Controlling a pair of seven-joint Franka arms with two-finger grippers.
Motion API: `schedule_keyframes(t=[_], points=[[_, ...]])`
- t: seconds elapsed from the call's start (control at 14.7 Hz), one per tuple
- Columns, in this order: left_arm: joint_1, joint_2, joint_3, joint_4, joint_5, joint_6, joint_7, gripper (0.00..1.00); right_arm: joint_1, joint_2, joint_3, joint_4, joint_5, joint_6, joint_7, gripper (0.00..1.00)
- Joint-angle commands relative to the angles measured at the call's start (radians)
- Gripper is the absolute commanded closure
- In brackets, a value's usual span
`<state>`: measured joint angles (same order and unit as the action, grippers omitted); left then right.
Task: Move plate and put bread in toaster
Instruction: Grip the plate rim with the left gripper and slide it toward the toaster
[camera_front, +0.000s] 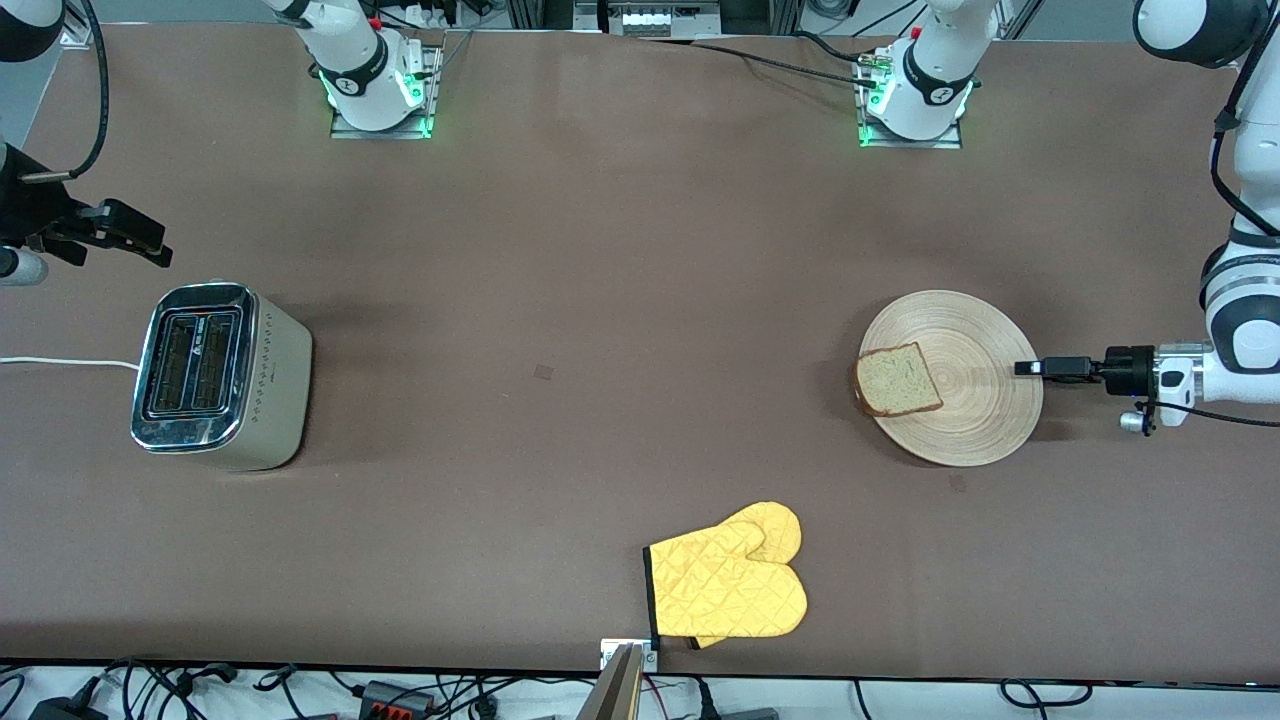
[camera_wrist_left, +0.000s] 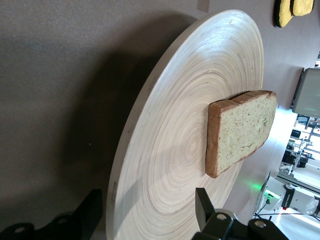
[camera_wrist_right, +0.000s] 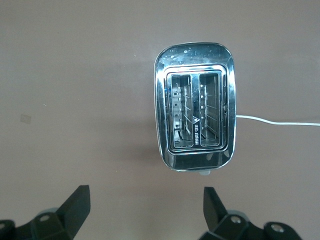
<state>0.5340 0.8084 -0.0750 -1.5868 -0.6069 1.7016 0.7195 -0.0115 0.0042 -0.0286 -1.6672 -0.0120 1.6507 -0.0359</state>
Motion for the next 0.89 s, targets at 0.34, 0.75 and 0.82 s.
schedule_keyframes(t=[0.34,0.75,0.82], points=[[0.009,0.023,0.004,0.024,-0.114,-0.091,0.015,0.99,-0.005,-0.007,0.01,-0.008,-0.005,-0.005,0.014,0.0],[-0.06,0.07,0.003,0.031,-0.316,-0.212,0.021,1.0,-0.005,-0.006,0.01,-0.008,-0.005,-0.005,0.014,0.0],[-0.098,0.072,-0.009,0.033,-0.315,-0.221,0.032,1.0,-0.005,-0.006,0.01,-0.008,-0.005,-0.005,0.014,0.0]])
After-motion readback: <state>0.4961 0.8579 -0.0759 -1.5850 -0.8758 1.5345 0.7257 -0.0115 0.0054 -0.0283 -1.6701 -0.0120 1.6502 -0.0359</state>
